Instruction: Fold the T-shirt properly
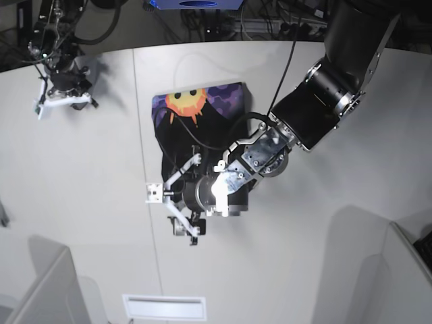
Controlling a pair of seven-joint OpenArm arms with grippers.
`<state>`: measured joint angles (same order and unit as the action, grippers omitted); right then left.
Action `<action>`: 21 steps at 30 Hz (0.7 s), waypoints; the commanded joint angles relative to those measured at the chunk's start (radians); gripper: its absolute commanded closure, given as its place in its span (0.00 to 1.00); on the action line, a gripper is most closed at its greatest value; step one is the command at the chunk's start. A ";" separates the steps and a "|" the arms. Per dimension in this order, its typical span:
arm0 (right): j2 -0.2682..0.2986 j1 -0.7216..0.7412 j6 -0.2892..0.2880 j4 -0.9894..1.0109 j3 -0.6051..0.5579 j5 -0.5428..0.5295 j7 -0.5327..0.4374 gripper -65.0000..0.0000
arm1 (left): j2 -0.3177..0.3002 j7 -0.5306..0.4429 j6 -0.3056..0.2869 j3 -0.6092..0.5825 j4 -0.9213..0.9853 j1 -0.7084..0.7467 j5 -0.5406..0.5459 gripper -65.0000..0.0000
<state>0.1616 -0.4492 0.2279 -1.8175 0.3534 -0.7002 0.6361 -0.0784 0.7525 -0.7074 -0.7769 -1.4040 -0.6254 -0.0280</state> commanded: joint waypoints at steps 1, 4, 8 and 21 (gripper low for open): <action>0.013 0.000 -0.006 -0.021 0.003 -0.003 -0.015 1.00 | 0.001 -0.012 0.009 0.053 -0.053 -0.009 -0.008 0.27; 0.016 0.000 -0.042 -0.038 0.002 -0.002 -0.015 1.00 | -0.041 -0.012 0.009 0.196 -0.177 0.063 -0.010 0.35; 0.016 -0.004 -0.143 -0.081 0.006 -0.002 -0.015 1.00 | -0.110 -0.014 0.009 0.357 -0.338 0.198 -0.010 0.79; 0.014 -0.089 -0.483 -0.135 0.003 0.129 -0.216 1.00 | -0.235 -0.316 0.009 0.842 -0.561 0.732 0.000 1.00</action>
<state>0.1654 -0.5373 -0.2459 -1.9289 0.3538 -0.5495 0.4442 -0.3065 0.4522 -0.7040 0.0662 -1.9453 0.1211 -0.0456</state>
